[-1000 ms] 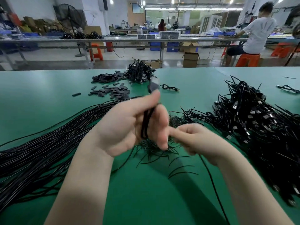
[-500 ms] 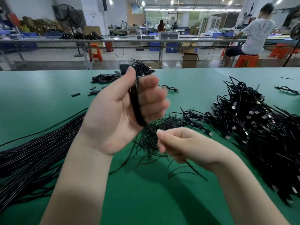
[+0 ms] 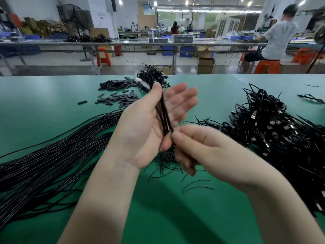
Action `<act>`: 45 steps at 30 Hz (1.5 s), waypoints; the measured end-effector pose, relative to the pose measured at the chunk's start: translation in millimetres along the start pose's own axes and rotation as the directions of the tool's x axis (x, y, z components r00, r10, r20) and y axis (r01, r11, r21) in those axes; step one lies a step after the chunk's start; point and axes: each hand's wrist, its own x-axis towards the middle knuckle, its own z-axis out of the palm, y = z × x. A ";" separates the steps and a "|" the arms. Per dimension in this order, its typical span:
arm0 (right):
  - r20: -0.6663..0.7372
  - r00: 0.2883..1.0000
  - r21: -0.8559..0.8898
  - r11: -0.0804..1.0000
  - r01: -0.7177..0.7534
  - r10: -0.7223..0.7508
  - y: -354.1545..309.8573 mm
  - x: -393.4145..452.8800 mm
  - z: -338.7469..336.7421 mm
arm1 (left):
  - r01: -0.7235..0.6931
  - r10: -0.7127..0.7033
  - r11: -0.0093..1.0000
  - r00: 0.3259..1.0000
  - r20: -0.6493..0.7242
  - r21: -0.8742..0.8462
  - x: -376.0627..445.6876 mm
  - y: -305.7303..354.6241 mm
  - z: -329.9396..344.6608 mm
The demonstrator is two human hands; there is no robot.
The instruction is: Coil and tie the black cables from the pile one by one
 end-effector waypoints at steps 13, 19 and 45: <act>-0.230 0.973 0.116 0.993 -0.005 0.031 16.7 10.4 1.1 | 0.095 -0.097 0.994 0.995 0.033 0.050 6.4 -22.3 2.3; -0.255 0.967 0.077 0.997 -0.008 0.028 35.7 12.3 -0.5 | 0.171 -0.171 0.985 0.984 -0.044 0.018 9.6 -37.0 2.8; 0.327 0.737 -0.240 0.806 -0.541 0.592 70.2 -48.6 2.2 | -0.505 -0.258 -0.633 0.852 0.456 0.586 -54.5 -85.9 -42.1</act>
